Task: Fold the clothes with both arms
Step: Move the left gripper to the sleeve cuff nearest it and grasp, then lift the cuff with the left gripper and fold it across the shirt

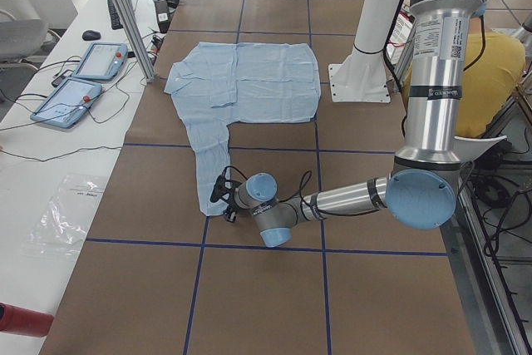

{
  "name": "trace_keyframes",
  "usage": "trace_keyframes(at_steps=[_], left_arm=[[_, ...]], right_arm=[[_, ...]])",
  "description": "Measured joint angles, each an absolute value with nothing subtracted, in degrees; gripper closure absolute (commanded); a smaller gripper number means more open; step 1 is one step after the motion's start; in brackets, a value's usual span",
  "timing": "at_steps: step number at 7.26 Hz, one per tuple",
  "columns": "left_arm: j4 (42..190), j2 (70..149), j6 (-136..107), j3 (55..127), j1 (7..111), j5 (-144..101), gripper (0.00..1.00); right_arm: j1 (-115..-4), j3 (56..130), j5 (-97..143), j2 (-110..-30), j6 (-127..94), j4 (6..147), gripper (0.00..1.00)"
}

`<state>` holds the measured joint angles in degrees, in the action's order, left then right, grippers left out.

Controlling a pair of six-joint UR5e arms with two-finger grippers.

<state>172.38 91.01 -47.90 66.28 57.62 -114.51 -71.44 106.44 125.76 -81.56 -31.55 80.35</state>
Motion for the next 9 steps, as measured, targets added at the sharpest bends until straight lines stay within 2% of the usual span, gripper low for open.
trace_keyframes(at_steps=[4,6,9], left_arm=[[172.74,91.05,-45.73,67.28,57.98,-115.37,1.0],[172.76,92.2,-42.66,72.4,59.81,-116.29,1.0],[170.27,100.72,-49.79,77.15,60.98,-117.55,1.0]], right_arm=[[-71.45,106.56,125.85,-81.56,-31.55,80.42,0.0],[-71.45,106.57,125.86,-81.56,-31.55,80.42,0.0],[-71.46,106.98,125.86,-81.58,-31.59,80.42,0.0]])
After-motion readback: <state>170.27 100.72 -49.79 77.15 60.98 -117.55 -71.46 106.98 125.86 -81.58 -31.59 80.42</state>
